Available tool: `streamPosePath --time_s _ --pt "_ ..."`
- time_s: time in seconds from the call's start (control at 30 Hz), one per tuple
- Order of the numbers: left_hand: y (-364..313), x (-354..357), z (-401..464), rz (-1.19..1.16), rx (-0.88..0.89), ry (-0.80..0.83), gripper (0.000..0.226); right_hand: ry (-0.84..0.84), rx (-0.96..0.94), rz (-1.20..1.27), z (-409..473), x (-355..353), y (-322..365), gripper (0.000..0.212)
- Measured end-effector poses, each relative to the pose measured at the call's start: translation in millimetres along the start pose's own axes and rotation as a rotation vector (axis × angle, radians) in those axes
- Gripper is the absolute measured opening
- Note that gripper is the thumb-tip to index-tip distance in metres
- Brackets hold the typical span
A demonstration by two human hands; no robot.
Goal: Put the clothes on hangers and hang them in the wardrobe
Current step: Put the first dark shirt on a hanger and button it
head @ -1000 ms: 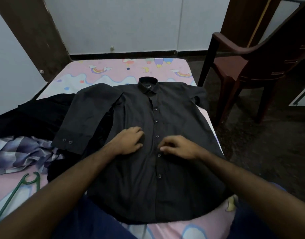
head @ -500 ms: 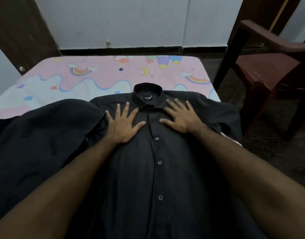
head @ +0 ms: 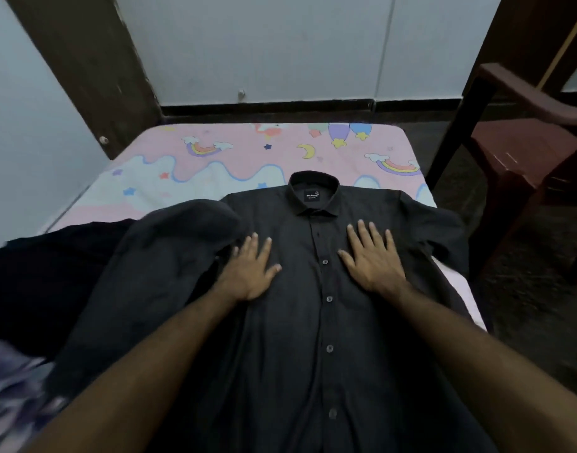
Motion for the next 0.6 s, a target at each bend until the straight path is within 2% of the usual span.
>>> streamPosePath --time_s 0.1,0.17,0.27,0.37,0.43,0.5,0.6 --pt "-16.1 -1.6 -80.8 0.018 0.094 0.195 0.076 0.11 -0.079 -0.018 -62.3 -2.0 33.5 0.065" --pt "-19.7 -19.5 -129.3 -0.014 0.156 0.225 0.06 0.157 -0.094 0.004 -87.9 -23.3 50.5 0.052" --pt "-9.8 -68.9 -212.3 -0.119 0.224 -0.04 0.036 0.119 -0.153 0.026 -121.2 -67.1 86.7 0.03" --pt "28.8 -106.7 -312.2 -0.133 0.192 -0.444 0.035 -0.009 -0.321 0.042 -160.7 -100.4 146.4 0.021" --pt "76.9 -108.5 -374.5 -0.235 0.094 -0.627 0.034 -0.008 -0.473 0.147 -189.2 -111.7 198.1 0.014" --pt "131.4 -91.1 -425.7 -0.301 -0.104 -0.67 0.037 0.032 -0.639 0.206 -216.7 -120.6 251.1 0.012" --pt "192.0 -40.8 -488.6 -0.214 -0.445 -0.436 0.044 0.07 -0.844 0.25 -253.6 -134.5 325.8 0.017"
Point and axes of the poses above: each hand's wrist, its own z-axis towards the middle knuckle, its own x-axis out of the palm, y = z × x, the point moved 8 cm from there along z, towards the middle knuckle
